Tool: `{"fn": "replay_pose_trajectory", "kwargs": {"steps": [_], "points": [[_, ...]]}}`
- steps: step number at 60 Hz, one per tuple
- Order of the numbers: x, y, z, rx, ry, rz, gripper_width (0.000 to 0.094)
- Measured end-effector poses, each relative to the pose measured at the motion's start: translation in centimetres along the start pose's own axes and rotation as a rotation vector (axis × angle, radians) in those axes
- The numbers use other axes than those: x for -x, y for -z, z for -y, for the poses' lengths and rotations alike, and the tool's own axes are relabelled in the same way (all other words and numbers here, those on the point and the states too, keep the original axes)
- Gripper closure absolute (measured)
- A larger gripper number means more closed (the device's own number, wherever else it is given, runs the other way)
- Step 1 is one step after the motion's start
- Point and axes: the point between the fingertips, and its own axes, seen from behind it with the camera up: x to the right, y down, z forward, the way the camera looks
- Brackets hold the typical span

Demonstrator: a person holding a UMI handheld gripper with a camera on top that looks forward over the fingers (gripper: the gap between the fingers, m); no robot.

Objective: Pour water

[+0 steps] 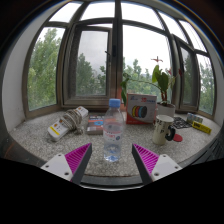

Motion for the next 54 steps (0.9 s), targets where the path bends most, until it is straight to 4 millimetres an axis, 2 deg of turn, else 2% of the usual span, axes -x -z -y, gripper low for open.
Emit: {"fn": "replay_pose_trajectory", "kwargs": {"steps": [5,6,7,14,19,24,25,33,37,38,44,49,54], "points": [[-0.1,-4.5,0.8,-0.031,0.026,-0.027,0.0088],[-1.2,-5.3,1.4,-0.034,0.027,-0.027,0.0087],[0.3,-5.3,1.4,-0.034,0.025,-0.031,0.0090],[-0.4,-9.6,1.0,-0.037,0.017,-0.051,0.0131],[-0.7,-11.3,0.5,-0.039,0.025,-0.081,0.0218],[-1.1,-11.5,1.1,-0.064,0.053,-0.118,0.0377],[-1.1,-12.1,1.2,-0.068,0.049,-0.115,0.0384],[-0.6,-12.1,1.1,-0.073,0.021,-0.078,0.0555],[-0.3,-12.2,1.2,-0.068,0.032,-0.049,0.0602],[-0.2,-12.2,1.2,-0.068,0.031,-0.039,0.0638],[0.1,-11.8,1.6,-0.068,0.027,0.011,0.0644],[1.0,-10.7,3.9,-0.098,-0.046,0.084,0.0644],[1.7,-9.0,8.3,-0.166,-0.162,0.199,0.0643]]}}
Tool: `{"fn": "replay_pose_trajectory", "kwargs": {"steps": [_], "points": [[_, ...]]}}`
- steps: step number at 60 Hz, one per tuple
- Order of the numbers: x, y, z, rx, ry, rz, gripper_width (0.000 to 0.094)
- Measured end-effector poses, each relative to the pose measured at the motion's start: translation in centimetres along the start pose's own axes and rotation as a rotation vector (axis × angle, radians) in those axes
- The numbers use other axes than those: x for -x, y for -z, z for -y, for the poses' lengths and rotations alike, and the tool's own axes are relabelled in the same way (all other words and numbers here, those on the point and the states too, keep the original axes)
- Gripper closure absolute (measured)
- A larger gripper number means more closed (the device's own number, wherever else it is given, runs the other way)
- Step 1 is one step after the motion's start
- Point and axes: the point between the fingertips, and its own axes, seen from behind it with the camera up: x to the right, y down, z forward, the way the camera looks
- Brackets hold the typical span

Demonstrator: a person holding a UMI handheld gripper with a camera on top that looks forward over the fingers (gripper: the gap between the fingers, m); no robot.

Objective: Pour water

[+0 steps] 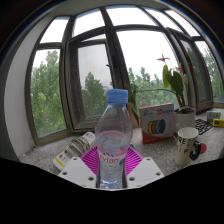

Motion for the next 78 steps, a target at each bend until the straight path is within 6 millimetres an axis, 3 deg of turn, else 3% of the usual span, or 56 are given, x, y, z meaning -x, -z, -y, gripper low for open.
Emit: {"fn": "replay_pose_trajectory", "kwargs": {"steps": [4,13,19,27,40,41,42,49,50,51,64,71,78], "points": [[1.8,0.8,4.6,-0.061,-0.168,0.110,0.0644],[2.4,2.1,12.5,-0.120,-0.699,0.374,0.0645],[-0.3,2.5,15.9,-0.130,-1.101,0.529,0.0646],[-4.4,1.9,18.1,-0.131,-1.548,0.629,0.0646],[-10.6,0.3,17.0,-0.124,-1.992,0.624,0.0647],[-10.5,1.3,16.9,-0.118,-2.017,0.620,0.0646],[-11.1,0.3,16.7,-0.117,-2.030,0.616,0.0645],[-10.7,0.0,15.9,-0.053,-2.070,0.607,0.0647],[-10.8,0.8,16.0,-0.049,-2.073,0.608,0.0647],[-10.9,0.1,15.8,-0.046,-2.069,0.609,0.0646],[-11.6,0.5,16.8,-0.035,-1.999,0.619,0.0646],[-11.2,1.3,18.8,-0.049,-1.747,0.622,0.0645],[-11.2,2.7,24.2,-0.150,-1.311,0.624,0.0644]]}}
